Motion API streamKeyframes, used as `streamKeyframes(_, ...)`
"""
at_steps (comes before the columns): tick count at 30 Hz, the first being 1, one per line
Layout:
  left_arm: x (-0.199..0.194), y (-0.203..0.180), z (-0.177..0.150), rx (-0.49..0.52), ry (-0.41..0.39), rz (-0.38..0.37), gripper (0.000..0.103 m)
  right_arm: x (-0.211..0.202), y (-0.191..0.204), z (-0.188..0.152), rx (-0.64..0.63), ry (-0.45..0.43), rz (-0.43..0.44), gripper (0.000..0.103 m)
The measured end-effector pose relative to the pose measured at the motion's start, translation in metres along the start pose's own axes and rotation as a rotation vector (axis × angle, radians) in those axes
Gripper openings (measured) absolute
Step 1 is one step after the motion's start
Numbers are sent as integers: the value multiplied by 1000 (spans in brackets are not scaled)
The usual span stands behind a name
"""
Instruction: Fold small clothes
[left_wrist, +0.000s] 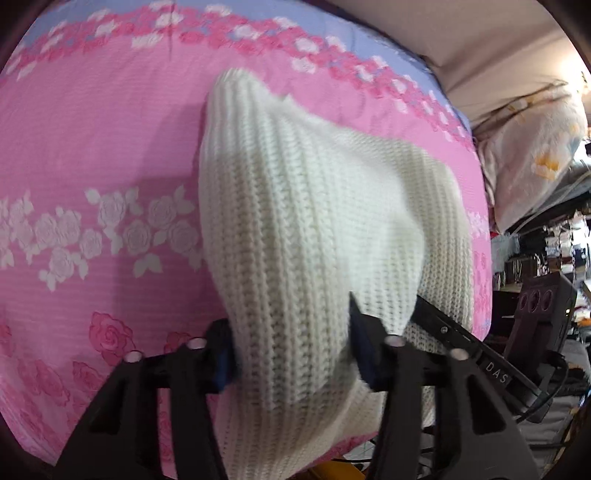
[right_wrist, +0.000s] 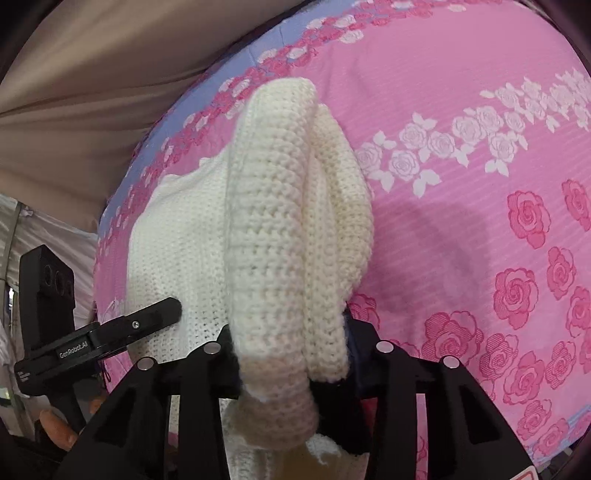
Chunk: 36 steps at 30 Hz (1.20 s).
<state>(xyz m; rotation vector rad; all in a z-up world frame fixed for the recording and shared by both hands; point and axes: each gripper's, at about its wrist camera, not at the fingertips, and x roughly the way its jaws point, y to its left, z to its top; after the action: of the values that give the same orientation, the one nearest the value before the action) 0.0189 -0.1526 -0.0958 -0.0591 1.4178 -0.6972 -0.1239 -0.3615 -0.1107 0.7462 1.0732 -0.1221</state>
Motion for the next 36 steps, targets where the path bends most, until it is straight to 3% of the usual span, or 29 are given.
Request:
streamKeyframes(5, -58, -44, 7, 131, -97, 20, 41, -61, 50, 9, -88, -165, 23, 36)
streamKeyframes(12, -155, -98, 22, 276, -269, -12, 41, -154, 100, 19, -177, -419, 48, 35)
streamKeyframes(19, -234, -123, 26, 375, -447, -17, 41, -203, 154, 23, -260, -618, 83, 36)
streamKeyframes(28, -306, -102, 24, 403, -613, 19, 42, -219, 217, 25, -398, -722, 139, 36)
streamKeyframes(36, -337, -56, 27, 355, -682, 81, 42, -187, 265, 32, -484, -691, 189, 36)
